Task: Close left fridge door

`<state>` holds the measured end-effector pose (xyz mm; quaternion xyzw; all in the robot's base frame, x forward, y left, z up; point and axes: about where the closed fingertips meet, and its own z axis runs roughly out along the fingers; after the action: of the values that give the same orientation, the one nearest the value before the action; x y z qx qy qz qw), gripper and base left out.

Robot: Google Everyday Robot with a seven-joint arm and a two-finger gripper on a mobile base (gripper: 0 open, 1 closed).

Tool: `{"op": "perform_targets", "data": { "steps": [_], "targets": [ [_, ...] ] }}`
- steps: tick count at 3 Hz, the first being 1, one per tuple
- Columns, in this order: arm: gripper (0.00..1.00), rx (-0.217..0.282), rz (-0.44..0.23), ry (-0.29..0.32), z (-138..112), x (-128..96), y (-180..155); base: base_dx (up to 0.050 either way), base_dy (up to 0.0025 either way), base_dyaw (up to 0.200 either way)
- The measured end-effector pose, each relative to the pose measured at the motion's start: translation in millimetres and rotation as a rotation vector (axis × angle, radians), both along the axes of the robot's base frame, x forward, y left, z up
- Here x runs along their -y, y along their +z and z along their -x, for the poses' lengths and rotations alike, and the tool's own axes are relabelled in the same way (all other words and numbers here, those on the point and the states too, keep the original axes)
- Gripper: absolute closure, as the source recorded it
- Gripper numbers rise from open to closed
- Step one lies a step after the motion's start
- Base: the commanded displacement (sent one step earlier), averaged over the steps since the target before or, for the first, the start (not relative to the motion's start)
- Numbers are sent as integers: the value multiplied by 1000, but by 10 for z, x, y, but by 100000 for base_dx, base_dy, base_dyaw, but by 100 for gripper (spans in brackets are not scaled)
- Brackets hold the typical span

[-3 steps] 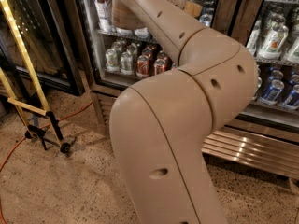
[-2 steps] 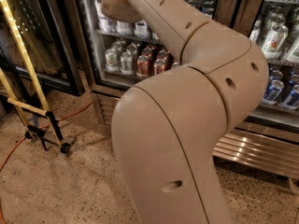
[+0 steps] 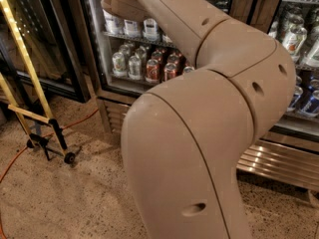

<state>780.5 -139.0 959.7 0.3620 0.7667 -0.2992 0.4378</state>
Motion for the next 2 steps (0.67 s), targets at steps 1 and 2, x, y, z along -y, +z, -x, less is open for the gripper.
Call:
{"op": "perform_targets", "data": {
  "steps": [1,2],
  "targets": [
    [57,0,0,1,-3,1,0,0,0,0],
    [35,10,-1,15,-44,32,0,0,0,0]
  ]
}}
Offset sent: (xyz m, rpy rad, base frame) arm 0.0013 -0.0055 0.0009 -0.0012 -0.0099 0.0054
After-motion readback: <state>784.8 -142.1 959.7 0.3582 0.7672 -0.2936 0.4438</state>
